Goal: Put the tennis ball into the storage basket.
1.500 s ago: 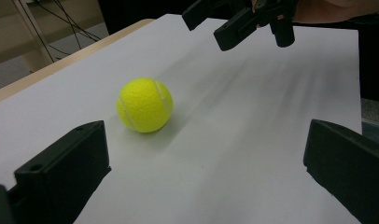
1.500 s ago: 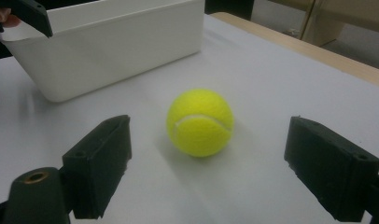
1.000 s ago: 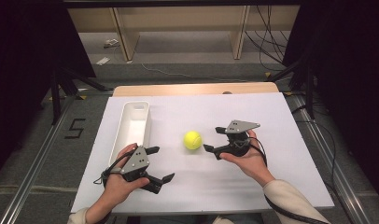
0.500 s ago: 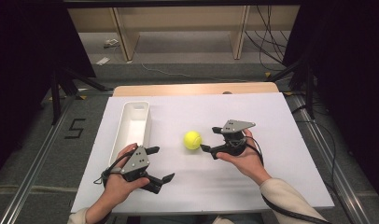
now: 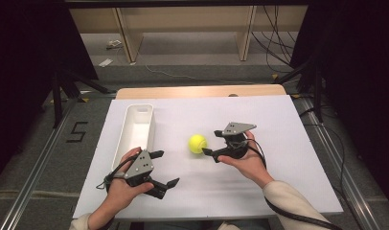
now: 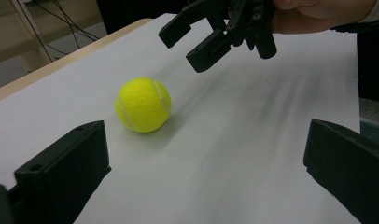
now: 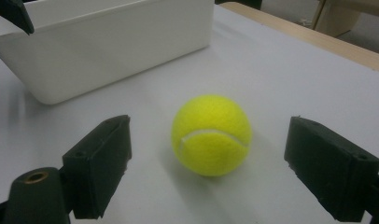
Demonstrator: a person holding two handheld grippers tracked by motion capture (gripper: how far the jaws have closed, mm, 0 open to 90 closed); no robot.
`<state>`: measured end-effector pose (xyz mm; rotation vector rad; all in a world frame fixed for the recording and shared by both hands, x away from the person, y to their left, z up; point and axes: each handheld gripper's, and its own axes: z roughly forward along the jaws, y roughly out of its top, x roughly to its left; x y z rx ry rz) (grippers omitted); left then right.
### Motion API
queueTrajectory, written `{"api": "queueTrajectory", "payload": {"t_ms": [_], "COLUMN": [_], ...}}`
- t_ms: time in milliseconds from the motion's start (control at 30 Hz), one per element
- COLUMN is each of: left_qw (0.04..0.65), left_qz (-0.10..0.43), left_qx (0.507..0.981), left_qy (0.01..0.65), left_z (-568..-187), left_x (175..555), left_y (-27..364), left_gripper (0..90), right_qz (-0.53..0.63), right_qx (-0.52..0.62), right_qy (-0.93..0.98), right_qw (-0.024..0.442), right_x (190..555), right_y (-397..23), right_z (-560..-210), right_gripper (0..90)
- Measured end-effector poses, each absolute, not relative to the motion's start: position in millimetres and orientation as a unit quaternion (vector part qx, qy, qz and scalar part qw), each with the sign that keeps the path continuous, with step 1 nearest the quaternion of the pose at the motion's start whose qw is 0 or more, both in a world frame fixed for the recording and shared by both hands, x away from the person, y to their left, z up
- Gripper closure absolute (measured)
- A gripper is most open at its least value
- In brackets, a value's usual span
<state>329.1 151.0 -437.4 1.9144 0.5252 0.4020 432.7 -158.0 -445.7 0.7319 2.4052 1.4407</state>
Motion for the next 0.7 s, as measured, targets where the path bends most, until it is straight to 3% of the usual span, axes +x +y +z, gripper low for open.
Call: {"api": "queueTrajectory", "payload": {"t_ms": [700], "left_qw": [0.530], "left_qz": [0.167], "left_qx": [0.802], "left_qy": [0.218], "left_z": [-437.2], "left_x": [328.8], "left_y": [150.8], "left_gripper": [0.0], "right_qz": [0.478], "right_qx": [0.259], "right_qy": [0.832], "right_qw": [0.115], "right_x": [448.6], "right_y": [-139.1], "right_z": [-454.9], "right_gripper": [15.4]}}
